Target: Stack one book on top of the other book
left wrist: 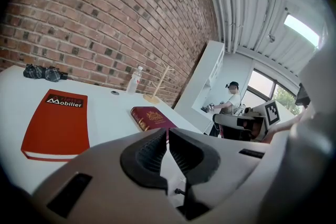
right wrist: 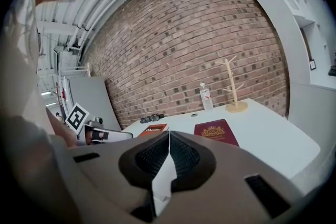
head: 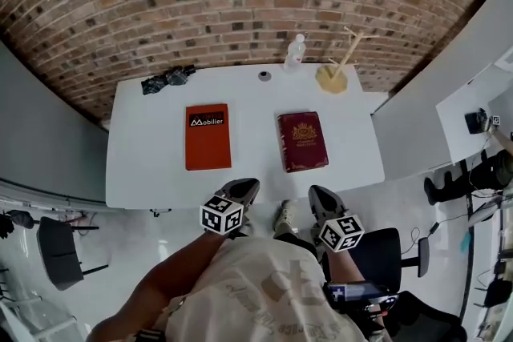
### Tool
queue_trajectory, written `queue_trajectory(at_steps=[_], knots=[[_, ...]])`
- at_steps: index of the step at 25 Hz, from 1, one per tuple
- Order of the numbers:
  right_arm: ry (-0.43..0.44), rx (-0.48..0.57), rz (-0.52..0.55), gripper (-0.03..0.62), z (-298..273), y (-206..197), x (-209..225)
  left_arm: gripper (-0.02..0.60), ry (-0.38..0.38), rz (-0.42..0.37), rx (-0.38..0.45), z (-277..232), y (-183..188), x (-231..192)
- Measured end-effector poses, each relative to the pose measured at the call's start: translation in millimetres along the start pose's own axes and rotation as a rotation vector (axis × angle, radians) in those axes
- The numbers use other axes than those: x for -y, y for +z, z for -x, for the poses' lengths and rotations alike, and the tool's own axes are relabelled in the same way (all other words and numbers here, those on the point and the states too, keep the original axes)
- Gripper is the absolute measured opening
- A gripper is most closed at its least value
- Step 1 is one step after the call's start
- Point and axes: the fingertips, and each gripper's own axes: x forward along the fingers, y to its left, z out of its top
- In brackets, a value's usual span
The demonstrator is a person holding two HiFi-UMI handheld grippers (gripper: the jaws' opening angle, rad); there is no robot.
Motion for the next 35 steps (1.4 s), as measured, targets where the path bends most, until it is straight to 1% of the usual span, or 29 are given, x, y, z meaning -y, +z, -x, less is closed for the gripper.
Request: queue_trajectory(at_steps=[4, 5, 7, 8, 11, 14, 19, 21, 25, 30, 35], knots=[[0.034, 0.001, 0.008, 0.021, -18, 19, 25, 0.021, 0.014, -0.002, -0.006, -26, 17, -2], [0.042, 0.001, 0.008, 0.021, -22, 24, 32, 0.034, 0.014, -0.003, -0.013, -34, 20, -2], [0.056, 0.000, 0.007, 0.021, -30, 31, 46, 0.172, 0.016, -0.003, -0.030, -49, 25, -2], [0.061, -0.001, 0.005, 0.021, -33, 34, 54, 0.206, 0.023, -0.004, -0.036, -56, 28, -3], [0.077, -0.005, -0.001, 0.021, -44, 43, 75, 0.266, 0.057, -0.009, -0.048, -72, 37, -7], [0.104, -0.008, -0.006, 0.021, -57, 51, 90, 0.292, 0.095, -0.003, -0.056, -84, 44, -14], [0.152, -0.029, -0.016, 0.021, -74, 59, 111, 0.365, 0.132, 0.044, -0.113, -104, 43, -18], [0.172, -0.044, -0.021, 0.021, -80, 59, 118, 0.376, 0.153, 0.079, -0.121, -109, 42, -20], [0.196, -0.078, -0.024, 0.021, -90, 57, 137, 0.379, 0.173, 0.134, -0.099, -121, 46, -21], [0.237, -0.108, -0.031, 0.021, -101, 55, 156, 0.379, 0.225, 0.174, -0.106, -132, 46, -22], [0.276, -0.130, -0.025, 0.022, -112, 53, 169, 0.379, 0.278, 0.193, -0.109, -138, 44, -23]])
